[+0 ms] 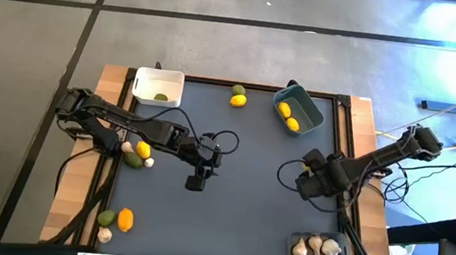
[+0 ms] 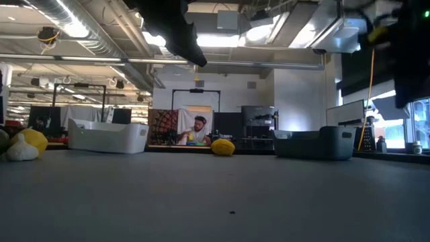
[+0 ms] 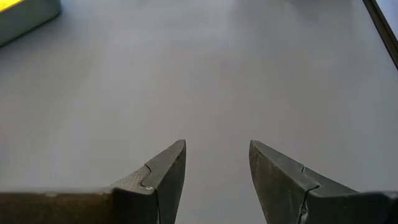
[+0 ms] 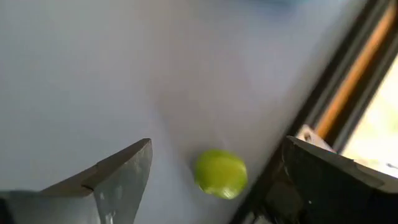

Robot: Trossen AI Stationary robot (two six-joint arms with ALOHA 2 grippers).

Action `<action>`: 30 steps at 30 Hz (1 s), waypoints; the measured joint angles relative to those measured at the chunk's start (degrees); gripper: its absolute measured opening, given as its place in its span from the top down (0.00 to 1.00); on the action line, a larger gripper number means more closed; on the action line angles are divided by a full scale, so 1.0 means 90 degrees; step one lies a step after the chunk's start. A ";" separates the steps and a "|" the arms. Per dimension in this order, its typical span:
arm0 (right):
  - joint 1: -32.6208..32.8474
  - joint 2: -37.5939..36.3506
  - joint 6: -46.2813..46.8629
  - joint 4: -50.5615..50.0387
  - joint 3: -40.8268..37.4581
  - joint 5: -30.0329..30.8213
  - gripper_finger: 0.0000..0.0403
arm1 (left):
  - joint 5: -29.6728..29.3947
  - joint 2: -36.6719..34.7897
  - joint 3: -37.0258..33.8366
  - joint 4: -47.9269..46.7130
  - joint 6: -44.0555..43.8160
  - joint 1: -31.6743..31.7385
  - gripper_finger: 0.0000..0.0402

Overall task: Sort produce into baskets
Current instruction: Put the lime into the white bin

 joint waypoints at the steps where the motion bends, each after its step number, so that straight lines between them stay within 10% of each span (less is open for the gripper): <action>1: -0.0096 0.0000 -0.0021 -0.0008 -0.0095 -0.0152 0.11 | 0.0000 0.0000 -0.0002 0.0000 0.0000 0.0000 0.57; 22: -0.1511 0.0603 -0.0357 0.0636 -0.1144 -0.2377 0.26 | -0.0002 0.0000 -0.0007 -0.0005 0.0002 0.0000 0.57; 30: -0.1808 0.1093 -0.0796 0.0992 -0.1112 -0.2235 0.30 | -0.0002 0.0000 -0.0007 -0.0008 0.0002 0.0000 0.57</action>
